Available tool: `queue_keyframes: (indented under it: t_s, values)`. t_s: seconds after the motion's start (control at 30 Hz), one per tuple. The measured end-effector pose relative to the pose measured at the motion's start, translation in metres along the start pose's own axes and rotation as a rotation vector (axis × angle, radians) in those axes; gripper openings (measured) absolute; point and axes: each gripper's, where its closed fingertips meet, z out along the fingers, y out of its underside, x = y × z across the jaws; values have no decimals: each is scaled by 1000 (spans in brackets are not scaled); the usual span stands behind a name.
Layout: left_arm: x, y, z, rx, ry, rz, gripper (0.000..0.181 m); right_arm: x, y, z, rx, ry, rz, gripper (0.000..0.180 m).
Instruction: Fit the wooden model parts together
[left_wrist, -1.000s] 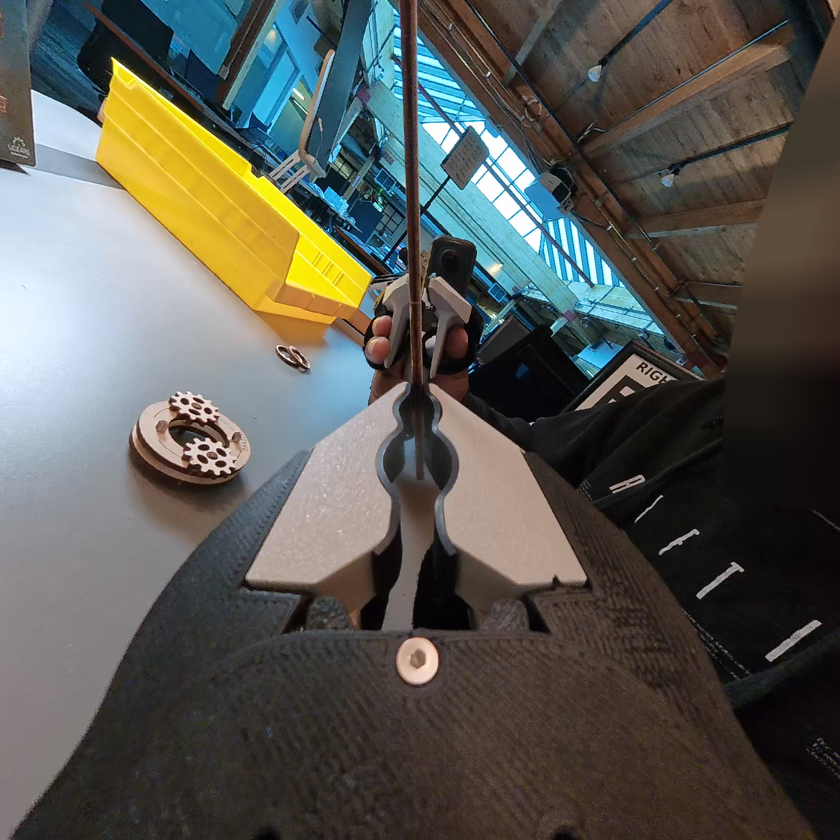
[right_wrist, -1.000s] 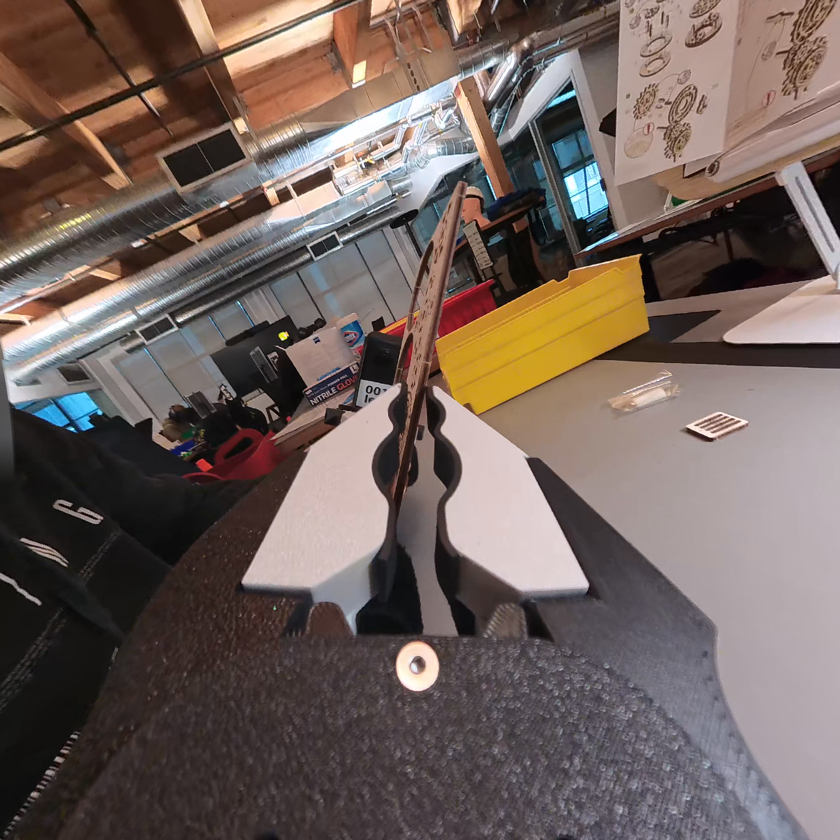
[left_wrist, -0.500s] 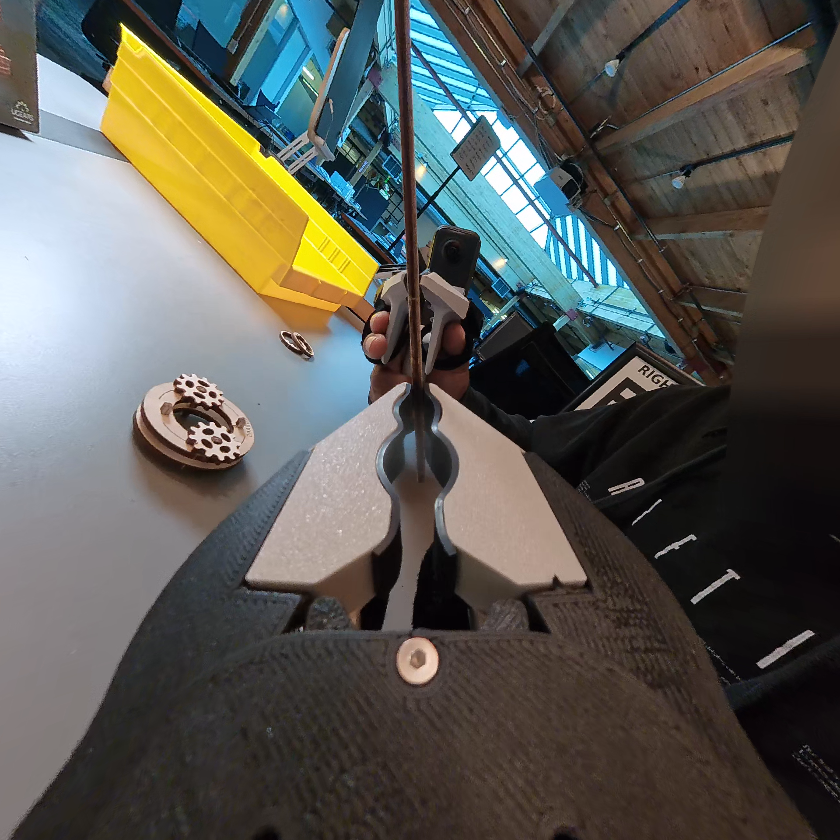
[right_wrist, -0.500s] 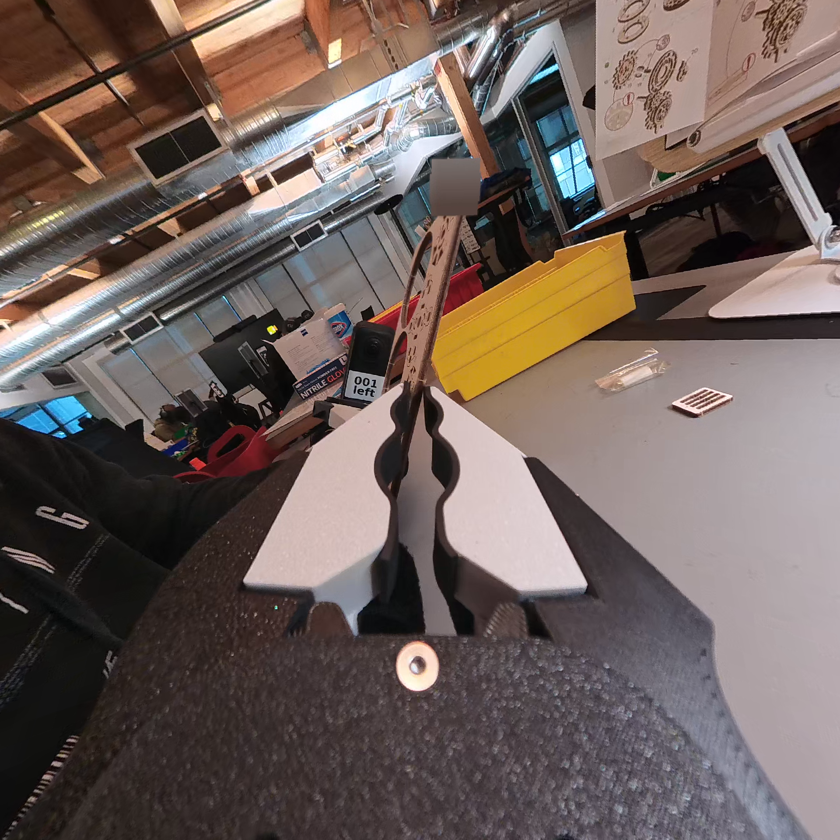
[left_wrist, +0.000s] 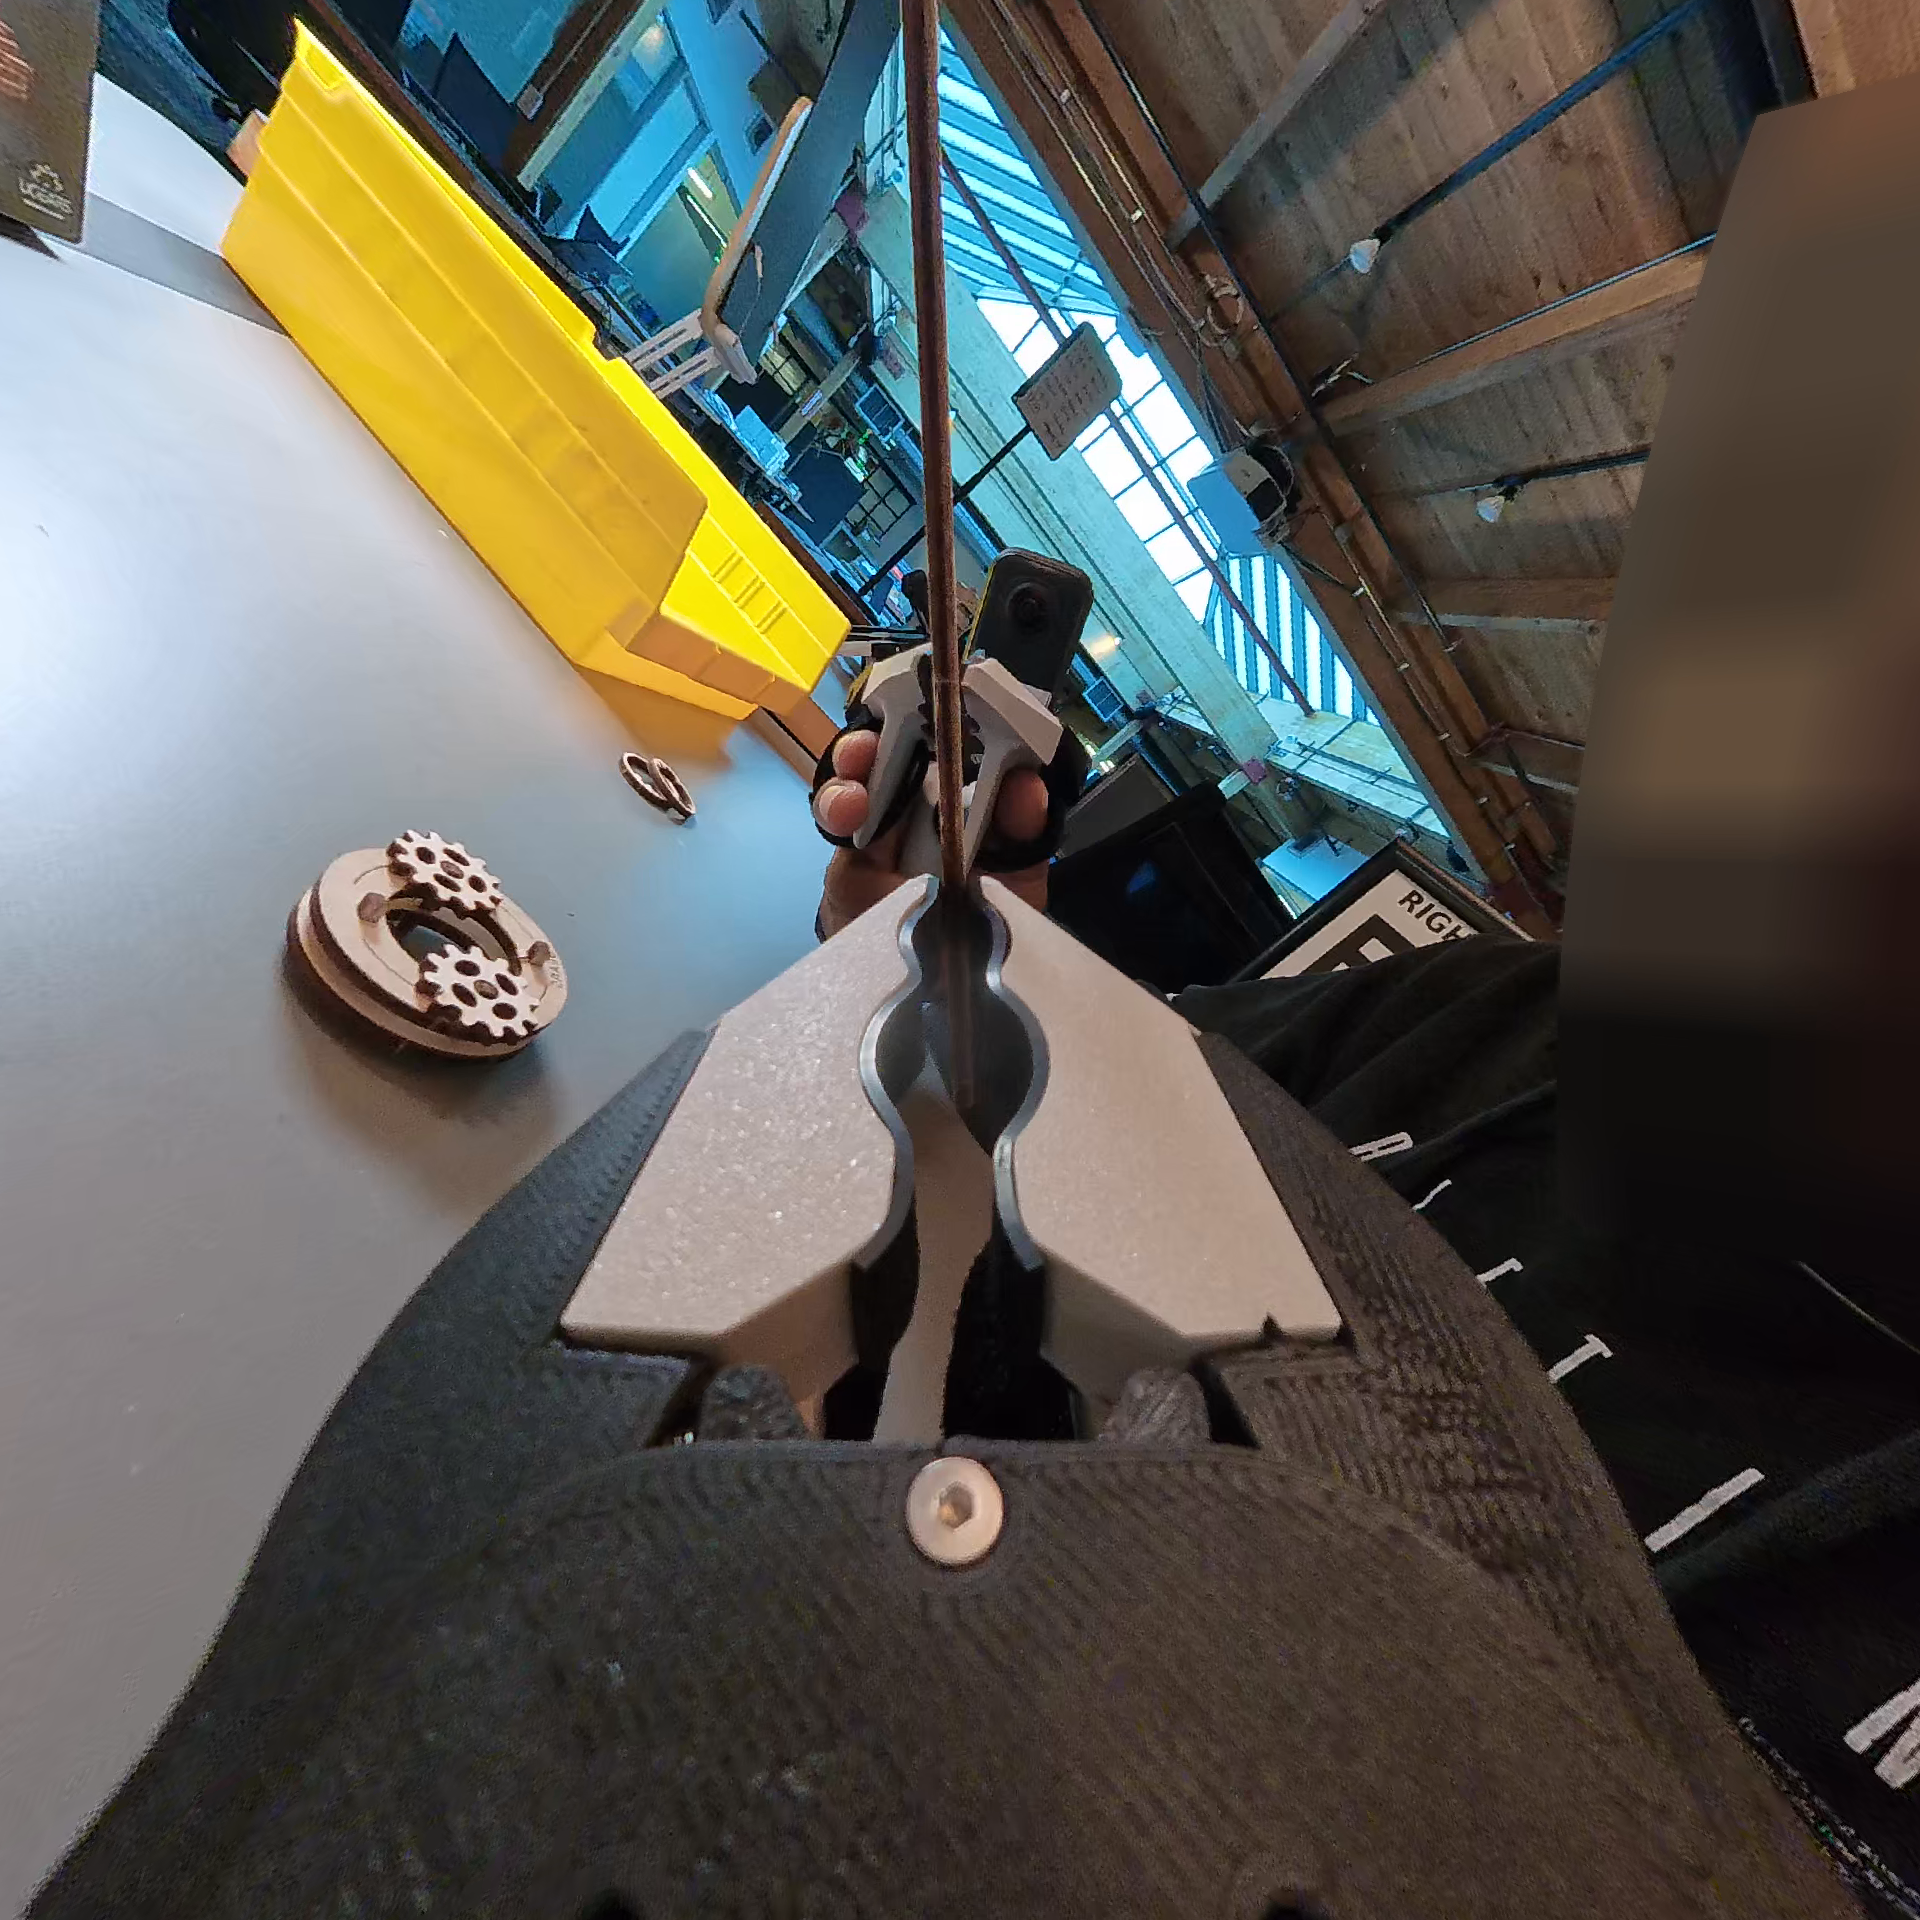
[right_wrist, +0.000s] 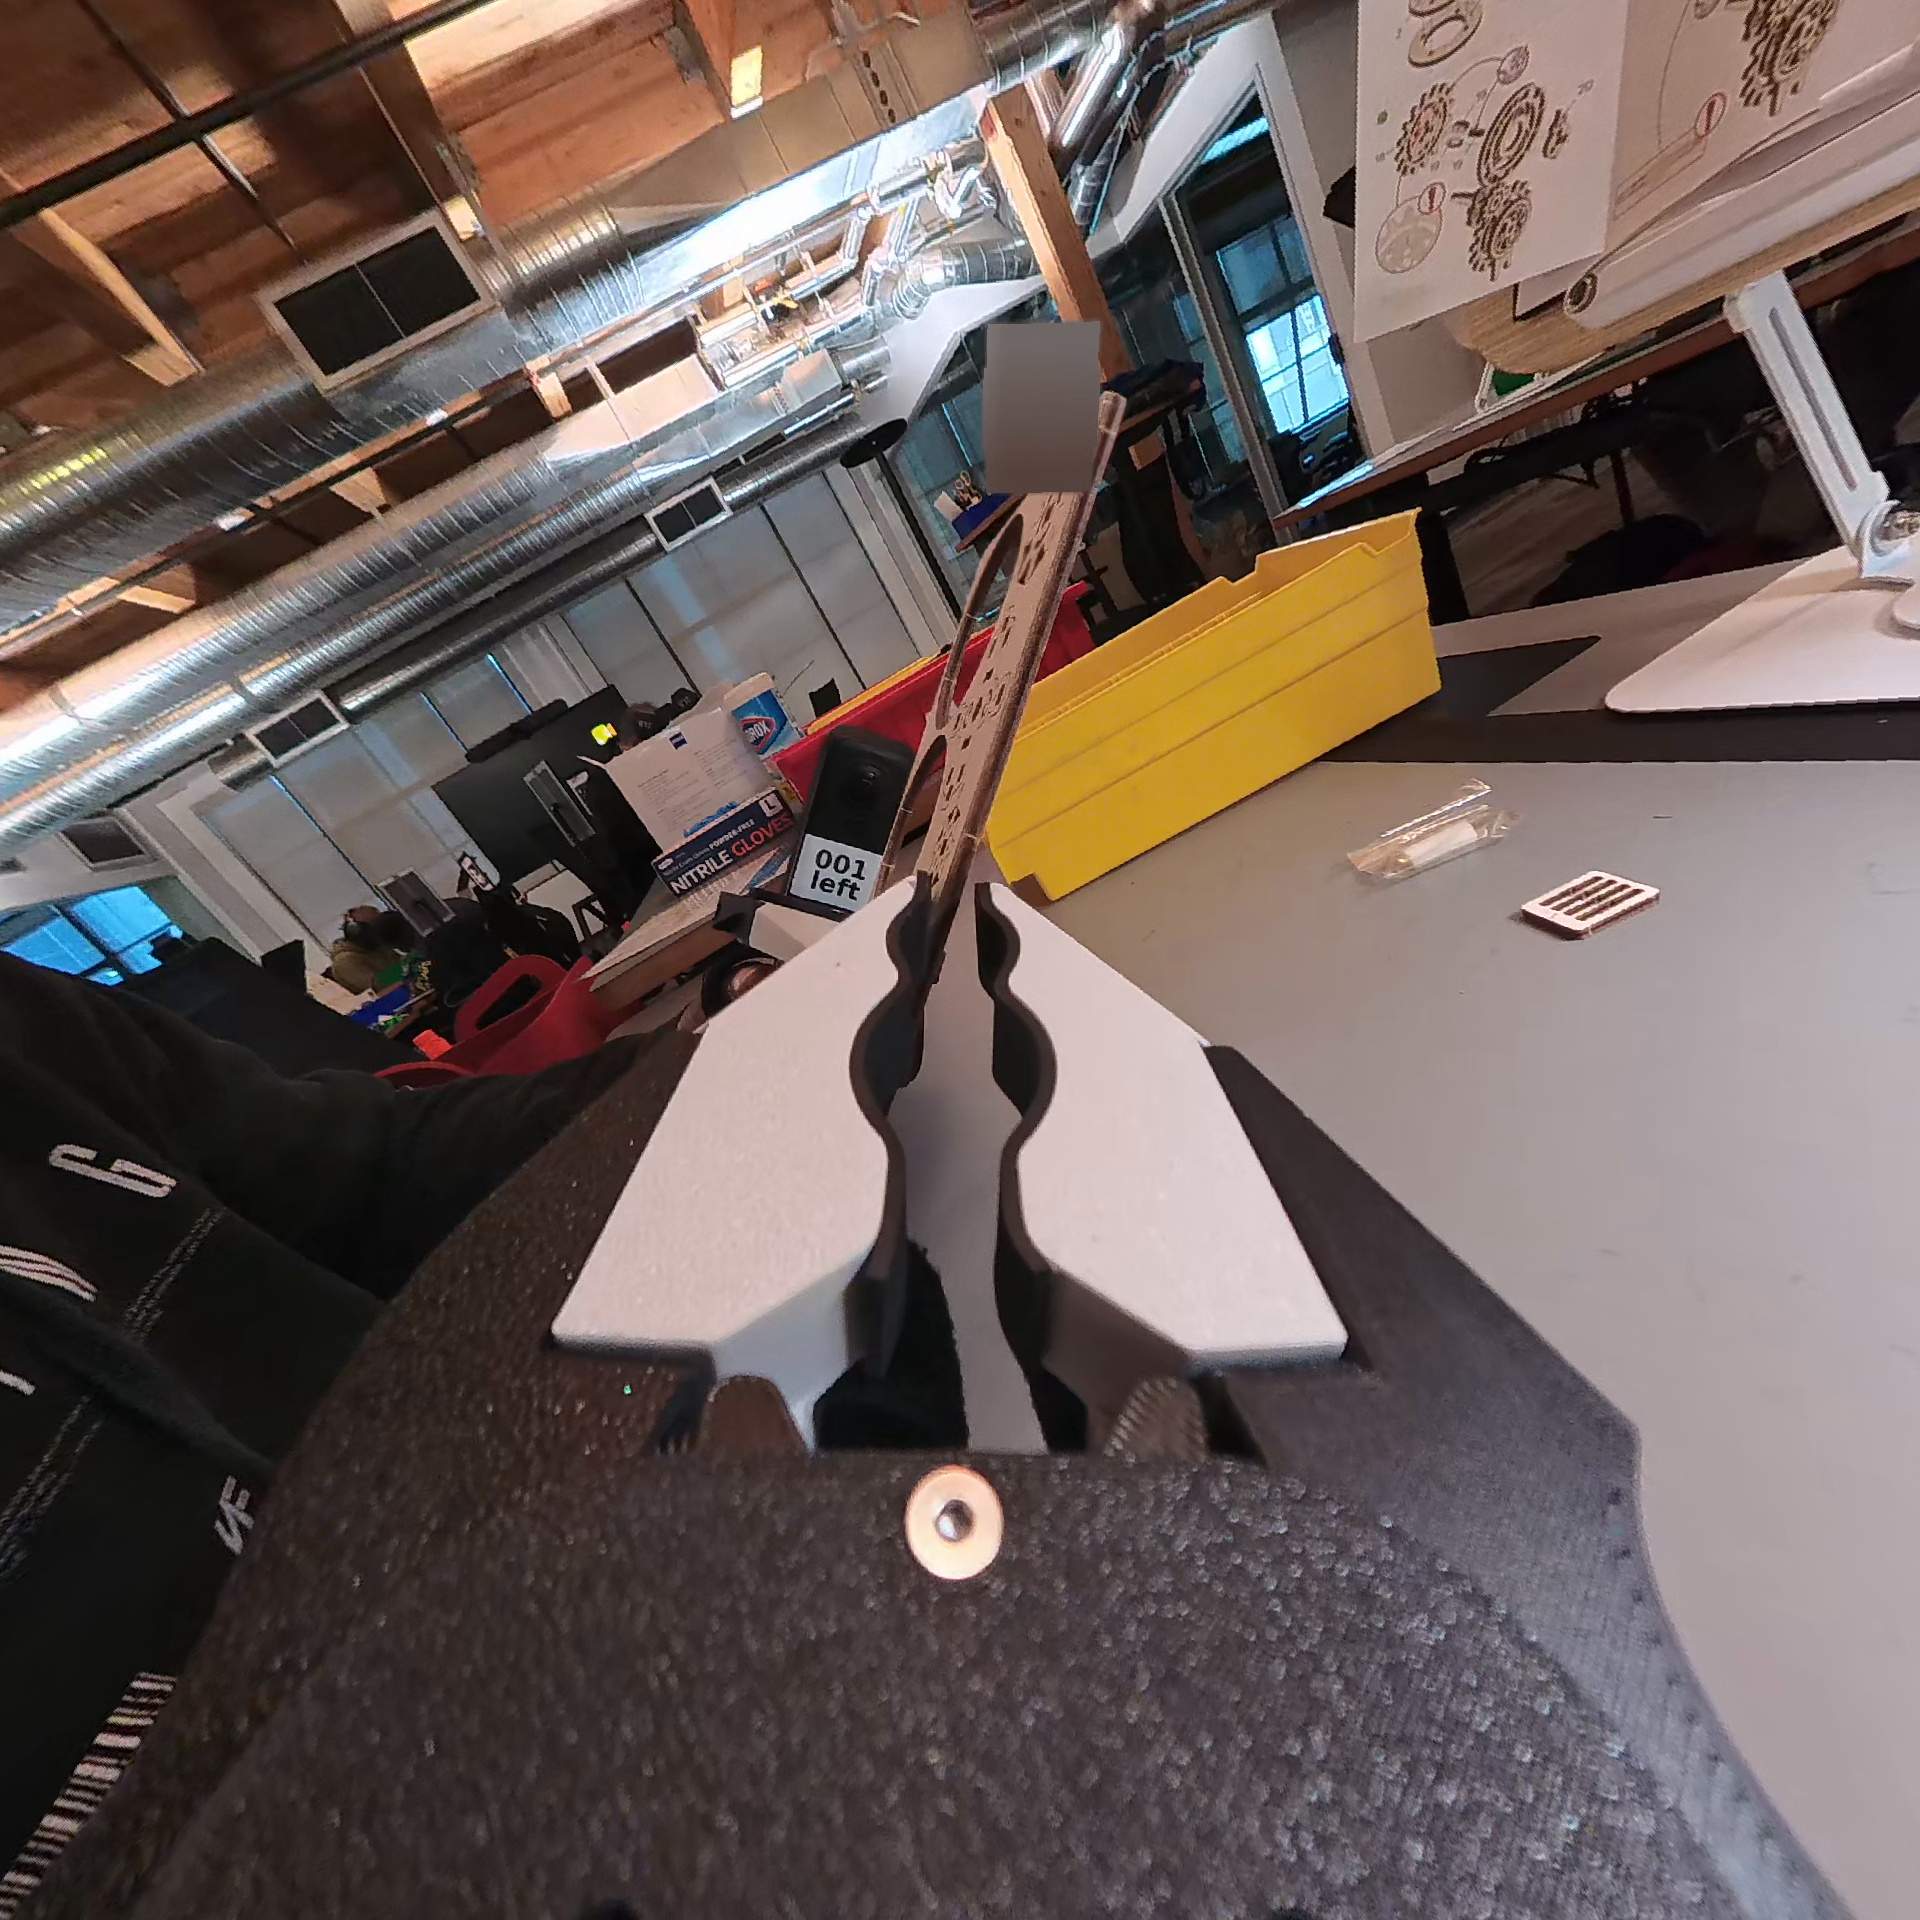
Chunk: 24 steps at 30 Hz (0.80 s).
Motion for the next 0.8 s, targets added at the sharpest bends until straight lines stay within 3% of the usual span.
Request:
queue_keyframes:
  t_s: [0.8]
  values:
    - [-5,4,1,-17,-29,5,0,4,0,0,-5,34,-37,5]
